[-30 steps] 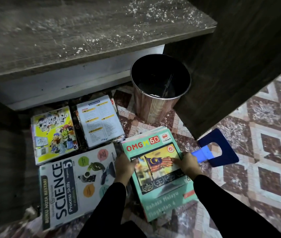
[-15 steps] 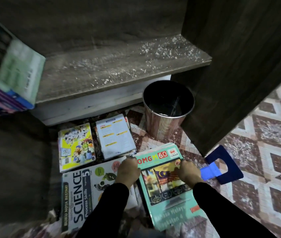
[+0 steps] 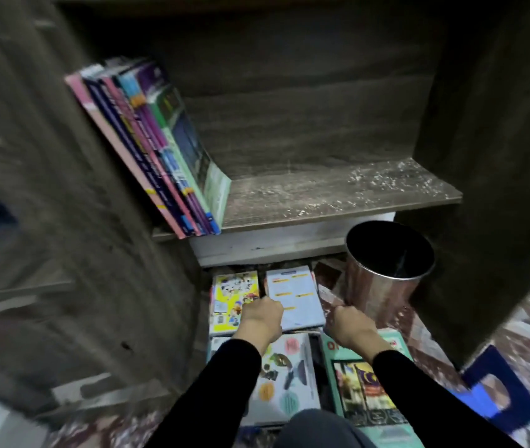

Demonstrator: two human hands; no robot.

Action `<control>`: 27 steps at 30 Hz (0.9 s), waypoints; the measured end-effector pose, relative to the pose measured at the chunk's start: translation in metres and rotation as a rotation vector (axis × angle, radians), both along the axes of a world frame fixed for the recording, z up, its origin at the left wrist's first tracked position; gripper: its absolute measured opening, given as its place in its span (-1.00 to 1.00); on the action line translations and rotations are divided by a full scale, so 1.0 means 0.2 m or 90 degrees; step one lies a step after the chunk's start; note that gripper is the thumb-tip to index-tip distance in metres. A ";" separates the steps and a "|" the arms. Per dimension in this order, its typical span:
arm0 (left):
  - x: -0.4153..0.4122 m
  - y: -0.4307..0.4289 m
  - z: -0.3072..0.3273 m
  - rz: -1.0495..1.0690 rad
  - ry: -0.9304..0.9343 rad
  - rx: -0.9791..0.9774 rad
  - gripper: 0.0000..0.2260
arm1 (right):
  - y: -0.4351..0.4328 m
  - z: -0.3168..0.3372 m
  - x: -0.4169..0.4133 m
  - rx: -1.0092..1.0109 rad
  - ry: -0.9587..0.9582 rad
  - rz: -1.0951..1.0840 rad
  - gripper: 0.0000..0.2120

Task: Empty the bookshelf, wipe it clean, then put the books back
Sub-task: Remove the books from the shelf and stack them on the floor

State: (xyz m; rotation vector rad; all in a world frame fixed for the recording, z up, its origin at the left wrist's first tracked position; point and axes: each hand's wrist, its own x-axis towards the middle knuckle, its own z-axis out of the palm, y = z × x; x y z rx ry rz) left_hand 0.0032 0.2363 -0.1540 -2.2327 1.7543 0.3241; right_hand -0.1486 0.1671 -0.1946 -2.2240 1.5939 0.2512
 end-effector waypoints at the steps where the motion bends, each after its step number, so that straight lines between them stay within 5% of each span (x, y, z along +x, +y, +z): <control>1: 0.03 0.03 0.04 0.010 -0.002 -0.010 -0.71 | 0.02 0.04 0.05 -0.005 -0.004 0.024 -0.59; 12: 0.33 0.27 0.43 0.079 -0.077 -0.104 -0.71 | 0.19 0.43 0.48 -0.097 -0.062 0.187 -0.65; 20: 0.60 0.21 0.88 0.073 -0.181 -0.422 -0.49 | 0.05 0.81 0.76 -0.183 -0.286 0.215 -0.57; 27: 0.79 0.08 1.13 0.137 -0.124 -0.660 -0.40 | -0.06 1.04 1.03 -0.244 -0.397 0.237 -0.39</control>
